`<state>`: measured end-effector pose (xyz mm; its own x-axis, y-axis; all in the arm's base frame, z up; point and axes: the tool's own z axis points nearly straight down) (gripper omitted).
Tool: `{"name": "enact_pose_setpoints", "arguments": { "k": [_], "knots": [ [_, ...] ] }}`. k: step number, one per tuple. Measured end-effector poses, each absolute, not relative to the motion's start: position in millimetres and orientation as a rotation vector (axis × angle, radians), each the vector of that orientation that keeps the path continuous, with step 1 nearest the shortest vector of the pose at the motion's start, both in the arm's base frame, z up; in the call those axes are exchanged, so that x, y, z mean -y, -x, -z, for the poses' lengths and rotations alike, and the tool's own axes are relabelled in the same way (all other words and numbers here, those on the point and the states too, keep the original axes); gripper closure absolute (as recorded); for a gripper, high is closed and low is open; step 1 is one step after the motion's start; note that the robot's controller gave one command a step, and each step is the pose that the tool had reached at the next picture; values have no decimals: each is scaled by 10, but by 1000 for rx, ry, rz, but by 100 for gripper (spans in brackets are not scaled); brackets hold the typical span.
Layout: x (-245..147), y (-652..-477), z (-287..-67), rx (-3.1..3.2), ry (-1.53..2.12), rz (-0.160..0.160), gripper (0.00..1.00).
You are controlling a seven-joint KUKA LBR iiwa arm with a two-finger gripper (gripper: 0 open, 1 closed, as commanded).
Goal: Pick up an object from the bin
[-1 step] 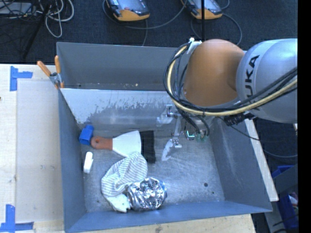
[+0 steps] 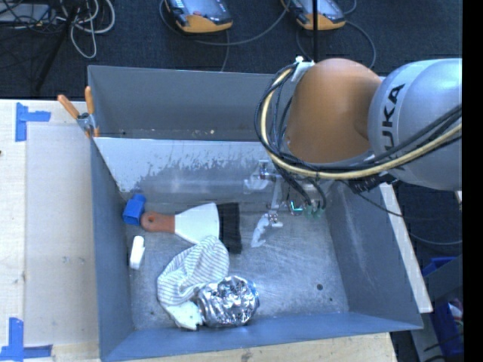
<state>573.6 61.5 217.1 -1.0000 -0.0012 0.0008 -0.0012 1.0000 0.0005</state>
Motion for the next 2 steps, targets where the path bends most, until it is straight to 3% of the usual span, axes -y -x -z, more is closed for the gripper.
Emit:
{"name": "enact_pose_setpoints", "arguments": {
  "k": [1,2],
  "knots": [
    [-613,-5759,-1933,3145,-117,1,0],
    [-601,-5510,-1657,3136,-147,1,0]
  ]
}}
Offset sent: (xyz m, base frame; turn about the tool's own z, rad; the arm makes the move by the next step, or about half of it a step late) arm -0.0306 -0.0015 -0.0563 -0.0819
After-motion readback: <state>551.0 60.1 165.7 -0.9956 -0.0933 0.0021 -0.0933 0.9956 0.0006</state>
